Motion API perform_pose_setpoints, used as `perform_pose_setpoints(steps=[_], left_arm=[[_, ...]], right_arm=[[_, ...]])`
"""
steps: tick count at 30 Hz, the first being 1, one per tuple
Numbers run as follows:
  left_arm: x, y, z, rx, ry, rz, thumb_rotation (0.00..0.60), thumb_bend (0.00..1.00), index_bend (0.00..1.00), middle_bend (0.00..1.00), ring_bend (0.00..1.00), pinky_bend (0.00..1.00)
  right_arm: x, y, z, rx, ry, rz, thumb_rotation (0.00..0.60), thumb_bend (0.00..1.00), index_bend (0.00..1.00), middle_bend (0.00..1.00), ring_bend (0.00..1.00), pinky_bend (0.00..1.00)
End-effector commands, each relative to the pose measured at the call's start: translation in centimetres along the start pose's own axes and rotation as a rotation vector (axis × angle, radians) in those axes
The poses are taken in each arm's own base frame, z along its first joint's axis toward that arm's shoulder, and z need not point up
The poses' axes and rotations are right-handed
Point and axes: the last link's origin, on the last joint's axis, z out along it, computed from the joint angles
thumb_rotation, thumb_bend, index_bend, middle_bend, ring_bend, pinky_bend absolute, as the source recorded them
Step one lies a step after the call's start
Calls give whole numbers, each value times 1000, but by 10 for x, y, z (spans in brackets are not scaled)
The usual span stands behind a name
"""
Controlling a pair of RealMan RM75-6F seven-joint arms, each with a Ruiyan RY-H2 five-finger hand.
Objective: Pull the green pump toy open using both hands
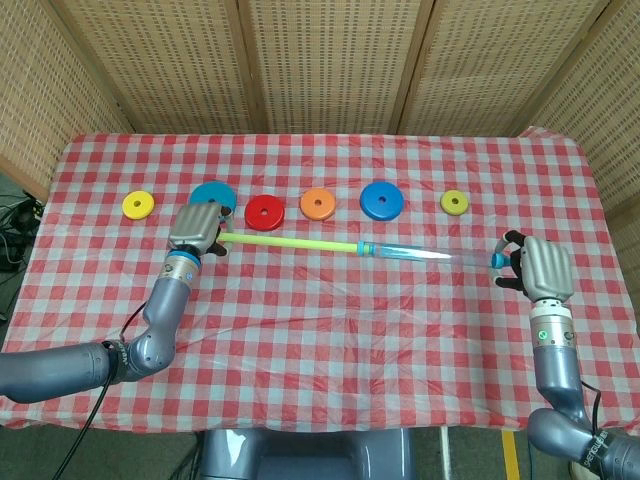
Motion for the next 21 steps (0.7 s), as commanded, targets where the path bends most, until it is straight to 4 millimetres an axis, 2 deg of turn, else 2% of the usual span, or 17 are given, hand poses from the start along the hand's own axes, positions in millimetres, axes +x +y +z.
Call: perform_pose_setpoints(steps=[1, 5, 7, 8, 10, 11, 13, 16, 19, 21], left_arm=[[-1, 0, 0, 1, -1, 2, 600, 530, 845, 940, 855, 732], [-1, 1, -1, -1, -4, 13, 600, 529, 845, 940, 855, 730], [-2, 2, -2, -7, -7, 25, 600, 498, 806, 900, 814, 675], [-2, 2, -2, -9, -9, 36, 600, 467, 755, 838, 763, 625], [-5, 0, -4, -17, -34, 100, 600, 334, 518, 568, 549, 454], [-6, -1, -6, -17, -66, 126, 600, 303, 456, 501, 498, 417], [-7, -2, -10, -15, -128, 173, 600, 221, 263, 304, 341, 302], [-4, -1, -17, -14, -202, 220, 600, 184, 124, 139, 187, 179], [-1, -1, -22, -8, -255, 252, 600, 163, 44, 34, 53, 59], [0, -2, -26, -4, -288, 261, 600, 135, 17, 5, 11, 14]], right_arm=[[1, 2, 1, -6, 2, 1, 600, 496, 660, 1000, 927, 474], [2, 4, 2, -10, -5, 1, 600, 488, 649, 994, 922, 473], [1, 4, 2, -8, -11, -3, 600, 456, 596, 927, 864, 461], [0, 4, 2, -5, -15, -4, 600, 439, 561, 879, 824, 447], [-2, 5, 1, 3, -32, -12, 600, 398, 438, 726, 698, 386], [-3, 6, 1, 5, -45, -19, 600, 379, 363, 627, 618, 337], [-5, 6, 0, 8, -65, -26, 600, 353, 254, 453, 464, 247], [-6, 8, 1, 4, -86, -31, 600, 329, 176, 273, 282, 168], [-8, 10, 0, -4, -103, -41, 600, 314, 129, 163, 159, 122], [-9, 11, 0, -9, -109, -48, 600, 296, 88, 88, 74, 81]])
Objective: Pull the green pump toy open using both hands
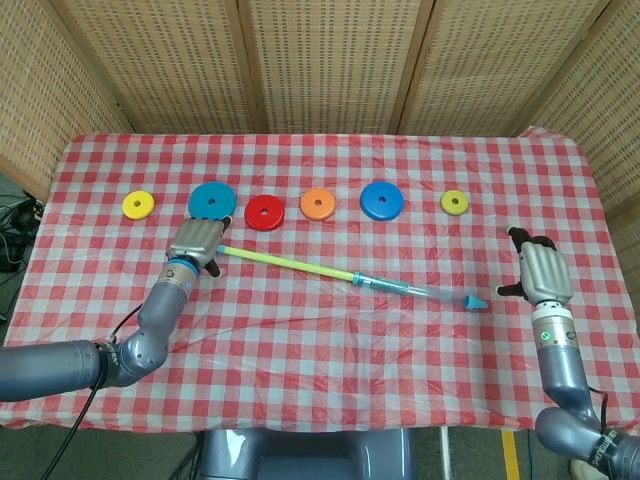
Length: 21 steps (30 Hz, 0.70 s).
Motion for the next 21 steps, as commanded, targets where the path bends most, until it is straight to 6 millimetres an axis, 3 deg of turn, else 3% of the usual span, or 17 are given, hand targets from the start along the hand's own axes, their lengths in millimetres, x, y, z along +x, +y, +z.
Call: perform_pose_setpoints(steps=[1, 7, 11, 15, 21], left_arm=[[2, -1, -11, -13, -86, 62, 600, 124, 8, 0, 1, 1], [3, -3, -21, -36, -89, 8, 600, 128, 34, 0, 0, 0], [0, -6, -42, -112, 46, -131, 600, 130, 45, 0, 0, 0], [-19, -23, -76, -194, 250, -150, 600, 129, 43, 0, 0, 0], [-64, -65, -120, -190, 538, -18, 600, 130, 0, 0, 0, 0]], right_arm=[[-2, 2, -1, -7, -13, -9, 600, 292, 71, 58, 40, 57], [-1, 4, -6, -10, -17, -12, 600, 289, 56, 7, 1, 14], [-2, 8, -18, 14, -9, -13, 600, 282, 56, 0, 0, 0], [-7, 16, -37, 83, 8, -18, 600, 262, 56, 0, 0, 0], [-21, 34, -64, 184, 77, -74, 600, 199, 16, 0, 0, 0]])
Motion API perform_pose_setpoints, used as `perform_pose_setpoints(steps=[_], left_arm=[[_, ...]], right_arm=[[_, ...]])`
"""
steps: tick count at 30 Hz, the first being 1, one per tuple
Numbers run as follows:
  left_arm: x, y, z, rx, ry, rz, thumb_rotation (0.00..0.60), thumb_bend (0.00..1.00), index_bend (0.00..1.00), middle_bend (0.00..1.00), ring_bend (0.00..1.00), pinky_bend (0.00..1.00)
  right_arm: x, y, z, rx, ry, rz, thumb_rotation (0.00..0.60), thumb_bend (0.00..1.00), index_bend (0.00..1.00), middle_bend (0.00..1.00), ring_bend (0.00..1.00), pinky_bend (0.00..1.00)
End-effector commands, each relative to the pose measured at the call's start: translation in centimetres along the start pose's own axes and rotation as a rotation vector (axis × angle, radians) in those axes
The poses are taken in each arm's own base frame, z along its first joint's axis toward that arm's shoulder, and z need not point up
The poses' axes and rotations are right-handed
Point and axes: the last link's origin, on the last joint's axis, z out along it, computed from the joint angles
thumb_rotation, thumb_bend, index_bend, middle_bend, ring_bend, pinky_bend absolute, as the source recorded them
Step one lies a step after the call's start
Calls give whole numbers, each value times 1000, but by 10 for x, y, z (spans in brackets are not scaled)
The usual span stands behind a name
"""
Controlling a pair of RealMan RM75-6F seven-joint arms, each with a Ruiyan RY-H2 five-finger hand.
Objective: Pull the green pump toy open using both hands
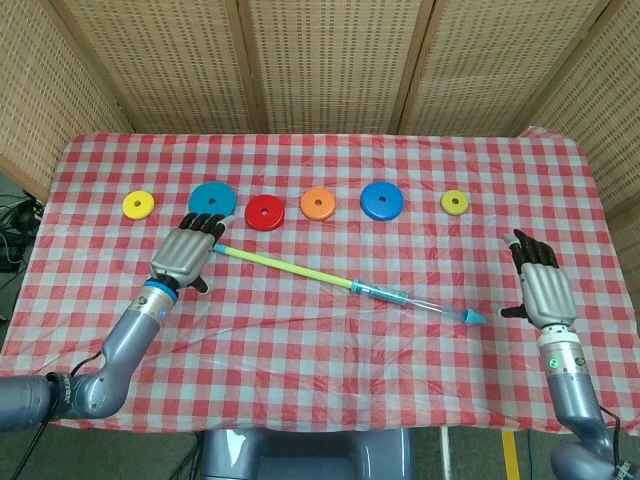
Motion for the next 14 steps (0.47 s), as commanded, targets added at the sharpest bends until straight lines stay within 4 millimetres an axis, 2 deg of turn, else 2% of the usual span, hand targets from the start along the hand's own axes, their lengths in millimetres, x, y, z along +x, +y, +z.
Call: perform_pose_setpoints(steps=[1, 9, 14], left_arm=[[-37, -31, -86, -5, 292, -14, 600, 129, 0, 0, 0, 0], [-78, -66, -157, 79, 344, 15, 600, 128, 0, 0, 0, 0], [-92, -84, -183, 124, 348, -15, 600, 126, 0, 0, 0, 0]], right_arm=[[-14, 16, -31, 62, 48, -44, 600, 191, 10, 0, 0, 0], [-31, 38, -71, 100, 87, -83, 600, 163, 0, 0, 0, 0], [-42, 44, -82, 112, 79, -72, 600, 162, 0, 0, 0, 0]])
